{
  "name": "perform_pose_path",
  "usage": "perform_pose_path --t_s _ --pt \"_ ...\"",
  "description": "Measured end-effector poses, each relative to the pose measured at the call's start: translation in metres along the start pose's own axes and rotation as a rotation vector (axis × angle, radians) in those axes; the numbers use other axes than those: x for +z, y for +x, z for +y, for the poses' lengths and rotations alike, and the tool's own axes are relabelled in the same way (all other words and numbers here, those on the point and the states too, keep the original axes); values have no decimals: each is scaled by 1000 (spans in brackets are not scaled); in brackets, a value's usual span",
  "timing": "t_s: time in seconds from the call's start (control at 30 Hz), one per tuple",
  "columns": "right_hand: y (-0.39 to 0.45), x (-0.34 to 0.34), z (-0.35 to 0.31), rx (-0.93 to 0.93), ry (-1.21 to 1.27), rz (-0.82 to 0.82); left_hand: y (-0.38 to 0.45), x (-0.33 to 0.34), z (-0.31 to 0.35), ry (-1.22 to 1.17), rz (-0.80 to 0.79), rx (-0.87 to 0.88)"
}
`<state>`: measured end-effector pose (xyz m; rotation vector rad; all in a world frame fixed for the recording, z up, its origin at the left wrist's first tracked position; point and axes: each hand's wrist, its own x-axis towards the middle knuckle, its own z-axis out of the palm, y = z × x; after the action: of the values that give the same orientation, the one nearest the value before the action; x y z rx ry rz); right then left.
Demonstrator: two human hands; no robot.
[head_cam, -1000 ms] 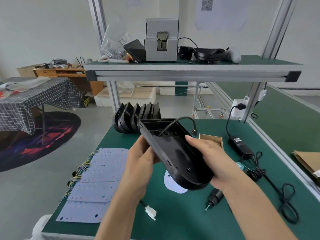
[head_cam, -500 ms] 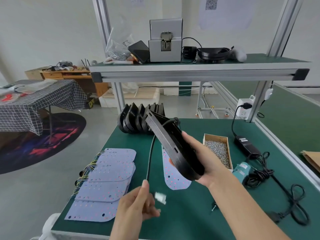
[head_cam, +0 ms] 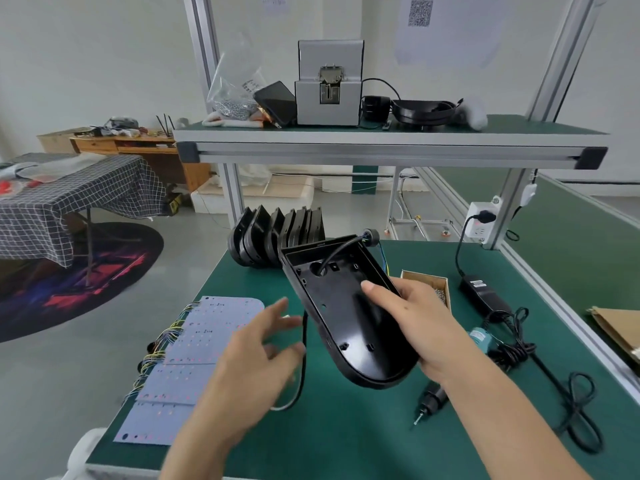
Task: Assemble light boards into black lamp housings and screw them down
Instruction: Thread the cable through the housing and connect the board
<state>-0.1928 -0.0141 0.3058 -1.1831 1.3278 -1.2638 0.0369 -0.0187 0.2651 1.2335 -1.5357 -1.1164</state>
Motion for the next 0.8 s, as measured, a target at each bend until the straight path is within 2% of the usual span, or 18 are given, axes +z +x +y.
perform_pose_path --t_s 0.1,0.13,0.2,0.27,0.37,0.43,0.53,0.57,0.7,0.8 --pt "-8 -2 7 -58 -90 14 5 -5 21 -261 157 75" --pt "-11 -1 10 -77 -93 12 3 -4 30 -373 168 86" --pt "-17 5 15 -115 -91 8 -3 6 40 -529 78 75" --pt "-23 14 19 -149 -126 -20 -9 22 44 -618 14 -8" --pt "-31 18 23 -183 -273 -56 -11 37 39 -770 111 -170" --pt "-31 10 24 -273 -410 28 -11 36 33 -822 128 -192" --pt "-22 -8 17 -526 -502 303 -15 33 25 -825 99 -191" --pt "-16 -12 13 -557 -516 289 -16 33 23 -822 85 -200" --pt "11 -22 4 -502 -479 -94 -17 35 23 -835 38 -218" --pt "21 -26 2 -480 -387 -199 -17 32 26 -866 36 -188"
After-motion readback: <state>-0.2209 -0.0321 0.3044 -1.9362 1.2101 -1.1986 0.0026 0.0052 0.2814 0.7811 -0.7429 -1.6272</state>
